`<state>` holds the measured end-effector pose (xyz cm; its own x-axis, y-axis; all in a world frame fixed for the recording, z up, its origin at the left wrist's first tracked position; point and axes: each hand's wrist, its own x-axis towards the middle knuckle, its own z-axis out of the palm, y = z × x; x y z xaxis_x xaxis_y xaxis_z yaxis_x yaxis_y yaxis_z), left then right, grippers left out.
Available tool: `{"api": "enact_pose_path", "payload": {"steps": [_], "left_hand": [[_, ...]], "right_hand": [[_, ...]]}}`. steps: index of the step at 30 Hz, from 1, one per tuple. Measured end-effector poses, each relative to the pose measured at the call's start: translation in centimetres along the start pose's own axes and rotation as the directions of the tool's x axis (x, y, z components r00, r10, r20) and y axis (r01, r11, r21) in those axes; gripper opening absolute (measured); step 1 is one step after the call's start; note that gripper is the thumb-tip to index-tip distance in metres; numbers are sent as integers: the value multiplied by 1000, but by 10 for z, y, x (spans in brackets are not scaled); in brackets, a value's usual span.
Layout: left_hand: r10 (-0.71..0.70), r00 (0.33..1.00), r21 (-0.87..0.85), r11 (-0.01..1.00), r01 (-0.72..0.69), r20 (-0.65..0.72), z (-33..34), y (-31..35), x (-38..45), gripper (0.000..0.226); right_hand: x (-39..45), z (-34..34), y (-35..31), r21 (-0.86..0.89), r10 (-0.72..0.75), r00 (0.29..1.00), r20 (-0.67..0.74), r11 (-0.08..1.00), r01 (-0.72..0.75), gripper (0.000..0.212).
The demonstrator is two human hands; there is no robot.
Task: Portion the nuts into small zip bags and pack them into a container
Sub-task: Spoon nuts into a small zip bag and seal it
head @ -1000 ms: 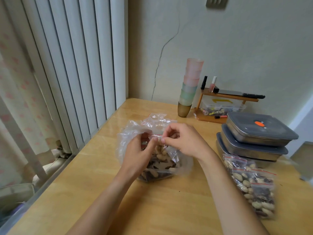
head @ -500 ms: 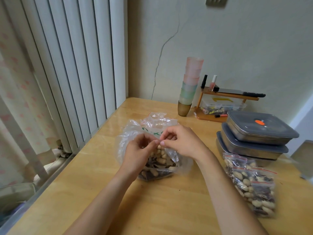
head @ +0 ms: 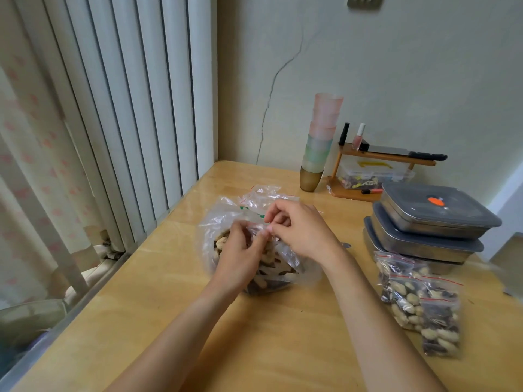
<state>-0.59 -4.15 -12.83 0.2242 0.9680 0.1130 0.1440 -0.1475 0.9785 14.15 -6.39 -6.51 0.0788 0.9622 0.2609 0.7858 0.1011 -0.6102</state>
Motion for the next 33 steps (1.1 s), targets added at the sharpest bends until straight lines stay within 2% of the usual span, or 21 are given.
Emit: {"api": "enact_pose_path", "payload": {"steps": [6,9,11,13,15,17,20,22,26,28,30,31,33], "left_hand": [[7,1000,12,1000,-7,-20,-6,32,-4,33],[-21,1000,142,990,20,5,-7,44,-8,34],[0,999,255,967,-11,43,-5,49,-12,31],[62,995,406,910,-87,73,1,55,-23,26],[124,989,602,785,-146,78,12,58,-35,22],[184,982,699,698,-157,37,26,60,-49,34],[382,918,630,688,-360,108,56,58,-68,28],[447,874,542,695,-472,188,80,55,-79,22],[512,836,453,709,-541,197,114,44,-95,29],[463,857,376,769,-516,228,124,42,-98,37],[293,896,304,866,-397,334,135,42,-100,42],[204,898,266,909,-322,390,140,42,-102,39],[139,886,182,953,-240,441,150,39,-109,29]], "right_hand": [[-7,-10,-18,-2,-26,995,-100,1000,26,11],[-14,-19,-24,-42,-7,993,-116,999,2,13],[-22,-32,-24,-69,54,994,-93,996,-61,15],[-33,-50,-20,-116,124,990,-64,985,-131,15],[-45,-67,-13,-156,196,980,-27,968,-198,13],[-60,-80,-2,-157,291,957,13,945,-285,11],[-83,-95,14,-138,403,914,39,908,-395,12],[-100,-106,20,-129,412,911,-19,903,-411,12],[-132,-128,30,-161,404,908,-112,894,-417,22],[-144,-139,36,-186,443,894,-67,875,-447,28],[-155,-147,43,-265,482,876,-11,844,-467,31],[-160,-149,46,-293,495,869,2,831,-473,32],[-168,-150,54,-296,503,864,10,827,-478,33]]}}
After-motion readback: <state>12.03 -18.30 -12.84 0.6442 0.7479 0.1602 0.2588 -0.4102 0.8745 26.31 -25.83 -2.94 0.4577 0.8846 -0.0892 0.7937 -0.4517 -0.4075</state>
